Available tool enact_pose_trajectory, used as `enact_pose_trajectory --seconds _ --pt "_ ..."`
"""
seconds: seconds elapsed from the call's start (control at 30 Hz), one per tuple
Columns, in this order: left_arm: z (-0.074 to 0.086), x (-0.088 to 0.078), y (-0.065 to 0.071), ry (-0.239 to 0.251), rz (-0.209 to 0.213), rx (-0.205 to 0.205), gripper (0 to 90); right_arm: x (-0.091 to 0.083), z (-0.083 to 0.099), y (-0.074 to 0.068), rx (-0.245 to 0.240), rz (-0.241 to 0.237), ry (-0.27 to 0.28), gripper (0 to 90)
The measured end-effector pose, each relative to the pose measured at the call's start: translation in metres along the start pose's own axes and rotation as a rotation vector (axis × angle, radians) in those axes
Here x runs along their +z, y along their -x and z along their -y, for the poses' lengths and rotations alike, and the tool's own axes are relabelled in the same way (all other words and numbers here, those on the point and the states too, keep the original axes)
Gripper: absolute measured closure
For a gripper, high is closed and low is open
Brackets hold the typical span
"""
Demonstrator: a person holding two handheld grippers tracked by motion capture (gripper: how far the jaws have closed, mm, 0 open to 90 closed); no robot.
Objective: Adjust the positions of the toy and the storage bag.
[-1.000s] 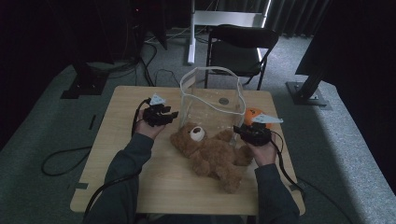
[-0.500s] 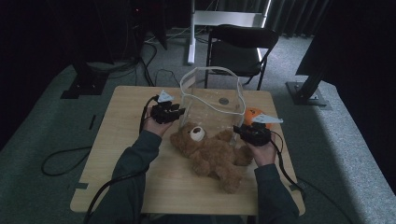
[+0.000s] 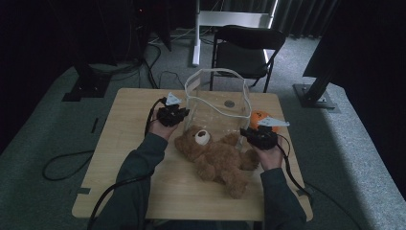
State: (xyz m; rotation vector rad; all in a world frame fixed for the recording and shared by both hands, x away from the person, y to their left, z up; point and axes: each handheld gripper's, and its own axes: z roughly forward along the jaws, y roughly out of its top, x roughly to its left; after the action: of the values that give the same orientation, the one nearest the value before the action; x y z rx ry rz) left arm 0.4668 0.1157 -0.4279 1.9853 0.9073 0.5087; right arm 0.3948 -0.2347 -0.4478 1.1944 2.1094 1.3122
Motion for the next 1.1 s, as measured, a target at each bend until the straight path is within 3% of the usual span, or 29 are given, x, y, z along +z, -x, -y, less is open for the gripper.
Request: enact_pose_trajectory --seconds 0.53,1.1 --pt "0.013 -0.017 0.006 0.013 0.001 0.028 87.4 -0.001 0.001 -0.001 -0.018 -0.011 0.001 85.1" --pt "0.036 -0.053 0.017 0.016 0.020 0.034 87.3 -0.001 0.001 -0.009 -0.057 -0.059 -0.017 85.2"
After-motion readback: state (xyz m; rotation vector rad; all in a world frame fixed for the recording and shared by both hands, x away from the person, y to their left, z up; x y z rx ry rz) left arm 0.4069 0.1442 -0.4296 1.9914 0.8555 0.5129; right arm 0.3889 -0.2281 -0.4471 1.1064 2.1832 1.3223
